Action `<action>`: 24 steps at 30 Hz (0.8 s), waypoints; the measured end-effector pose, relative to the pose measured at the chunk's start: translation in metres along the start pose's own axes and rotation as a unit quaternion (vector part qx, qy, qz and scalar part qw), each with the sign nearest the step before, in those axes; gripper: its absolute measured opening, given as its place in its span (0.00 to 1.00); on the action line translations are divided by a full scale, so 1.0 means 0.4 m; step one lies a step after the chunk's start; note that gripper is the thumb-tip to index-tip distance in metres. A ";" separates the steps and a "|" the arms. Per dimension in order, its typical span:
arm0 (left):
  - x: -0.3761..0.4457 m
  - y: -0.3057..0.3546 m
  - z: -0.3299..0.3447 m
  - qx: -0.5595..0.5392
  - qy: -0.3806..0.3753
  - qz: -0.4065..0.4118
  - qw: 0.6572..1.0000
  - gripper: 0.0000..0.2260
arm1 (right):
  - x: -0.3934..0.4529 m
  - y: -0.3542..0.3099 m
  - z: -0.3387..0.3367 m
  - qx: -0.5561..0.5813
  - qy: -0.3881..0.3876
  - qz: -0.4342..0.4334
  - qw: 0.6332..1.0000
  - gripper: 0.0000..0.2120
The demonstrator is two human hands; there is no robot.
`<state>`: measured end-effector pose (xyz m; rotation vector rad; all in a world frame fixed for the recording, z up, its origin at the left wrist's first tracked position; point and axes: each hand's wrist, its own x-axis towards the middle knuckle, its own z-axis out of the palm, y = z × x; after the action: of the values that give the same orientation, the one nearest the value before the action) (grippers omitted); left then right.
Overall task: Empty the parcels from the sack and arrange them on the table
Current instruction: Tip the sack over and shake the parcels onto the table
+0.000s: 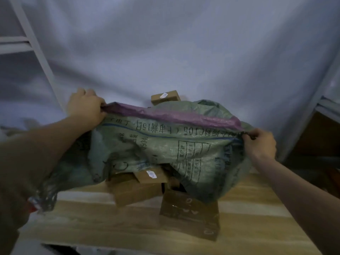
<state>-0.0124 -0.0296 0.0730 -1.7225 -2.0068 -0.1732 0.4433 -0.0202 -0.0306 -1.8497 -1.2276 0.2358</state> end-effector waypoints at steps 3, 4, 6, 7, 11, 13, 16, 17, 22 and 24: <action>0.029 0.021 0.142 -0.031 -0.094 -0.016 0.995 0.17 | 0.018 0.016 0.075 -0.042 -0.060 0.040 0.996 0.08; 0.029 0.029 0.194 -0.033 -0.128 -0.019 0.991 0.19 | 0.018 0.025 0.103 -0.054 -0.083 0.055 0.994 0.09; 0.018 0.043 0.287 -0.041 -0.182 -0.024 0.982 0.19 | 0.013 0.045 0.160 -0.075 -0.123 0.083 0.986 0.10; 0.011 0.046 0.331 -0.060 -0.201 -0.034 0.977 0.19 | 0.009 0.056 0.187 -0.085 -0.142 0.103 0.981 0.10; -0.006 0.049 0.436 -0.191 -0.248 -0.056 0.948 0.13 | 0.004 0.083 0.267 -0.099 -0.174 0.171 0.965 0.10; 0.016 0.052 0.445 -0.253 -0.296 -0.072 0.918 0.13 | 0.008 0.077 0.281 -0.097 -0.167 0.175 0.966 0.08; 0.057 0.045 0.408 -0.313 -0.351 -0.117 0.875 0.28 | 0.006 0.058 0.273 -0.086 -0.157 0.168 0.969 0.10; 0.066 0.045 0.379 -0.336 -0.341 -0.109 0.871 0.32 | 0.005 0.060 0.267 -0.090 -0.160 0.168 0.968 0.16; 0.002 0.145 0.157 -0.332 -0.252 0.089 0.905 0.48 | -0.066 0.088 0.205 0.070 -0.146 0.332 0.930 0.44; -0.072 0.220 0.102 -0.245 -0.263 0.199 0.912 0.56 | -0.116 0.108 0.185 0.145 -0.222 0.409 0.873 0.43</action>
<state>0.0629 -0.0218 0.0060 -2.7026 -2.0093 -0.0780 0.4059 -0.0221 -0.1207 -1.9944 -0.5482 1.2980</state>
